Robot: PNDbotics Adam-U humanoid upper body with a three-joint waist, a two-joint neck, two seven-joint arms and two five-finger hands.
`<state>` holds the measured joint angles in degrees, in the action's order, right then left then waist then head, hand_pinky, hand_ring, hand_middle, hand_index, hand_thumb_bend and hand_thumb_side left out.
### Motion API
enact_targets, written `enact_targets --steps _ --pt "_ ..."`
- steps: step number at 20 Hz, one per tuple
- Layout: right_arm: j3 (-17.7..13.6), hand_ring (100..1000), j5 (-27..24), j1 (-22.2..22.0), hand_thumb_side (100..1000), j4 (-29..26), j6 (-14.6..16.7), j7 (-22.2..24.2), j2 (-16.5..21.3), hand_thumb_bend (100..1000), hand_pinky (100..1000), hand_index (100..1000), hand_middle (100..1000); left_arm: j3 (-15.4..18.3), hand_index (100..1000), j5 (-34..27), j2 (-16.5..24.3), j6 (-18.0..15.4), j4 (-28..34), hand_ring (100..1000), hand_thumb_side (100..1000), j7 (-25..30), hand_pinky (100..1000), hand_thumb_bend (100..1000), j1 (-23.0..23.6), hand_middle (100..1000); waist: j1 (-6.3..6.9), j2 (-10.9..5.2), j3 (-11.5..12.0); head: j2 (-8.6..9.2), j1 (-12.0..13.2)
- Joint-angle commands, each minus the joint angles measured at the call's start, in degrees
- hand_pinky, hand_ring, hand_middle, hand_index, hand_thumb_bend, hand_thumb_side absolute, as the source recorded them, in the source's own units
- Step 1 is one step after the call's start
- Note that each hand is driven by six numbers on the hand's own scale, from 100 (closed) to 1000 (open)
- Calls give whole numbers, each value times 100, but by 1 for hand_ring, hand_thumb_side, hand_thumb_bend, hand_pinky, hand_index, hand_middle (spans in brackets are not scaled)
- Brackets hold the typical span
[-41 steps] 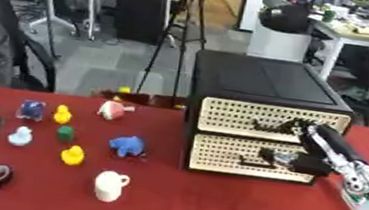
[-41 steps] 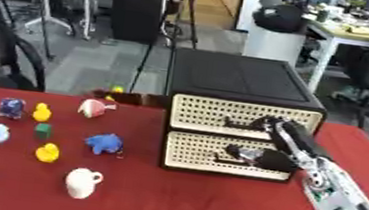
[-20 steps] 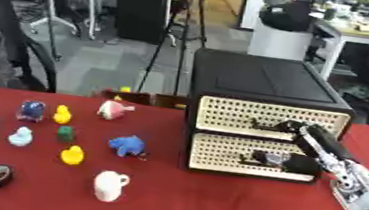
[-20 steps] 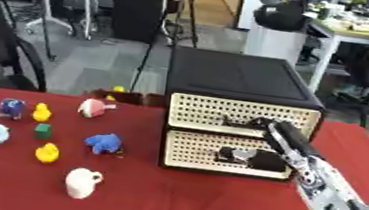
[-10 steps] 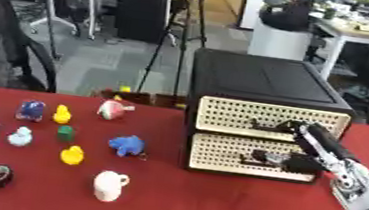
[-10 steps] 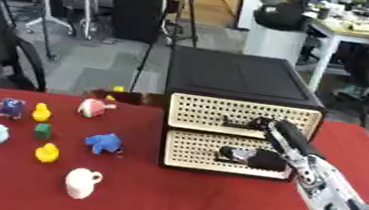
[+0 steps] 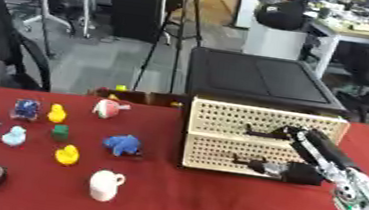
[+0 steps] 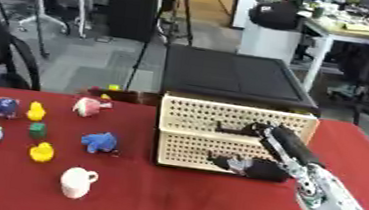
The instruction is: Pick up objects from table and place into drawer.
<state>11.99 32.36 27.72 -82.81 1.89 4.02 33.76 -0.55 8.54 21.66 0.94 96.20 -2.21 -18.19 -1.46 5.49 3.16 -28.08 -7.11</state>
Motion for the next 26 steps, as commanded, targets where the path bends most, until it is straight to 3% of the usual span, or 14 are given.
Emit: enact_targets --steps 1,26 --pt "2 100 41 1 767 -353 0 9 160 795 100 574 149 33 744 -8 119 -3 94 478 760 -8 567 644 -67 540 -13 -81 -7 1 18" --pt "-187 100 112 -849 773 -1247 -147 -56 398 795 100 561 144 65 744 8 175 3 81 478 759 -38 568 644 -19 541 -81 -121 -104 -36 70"
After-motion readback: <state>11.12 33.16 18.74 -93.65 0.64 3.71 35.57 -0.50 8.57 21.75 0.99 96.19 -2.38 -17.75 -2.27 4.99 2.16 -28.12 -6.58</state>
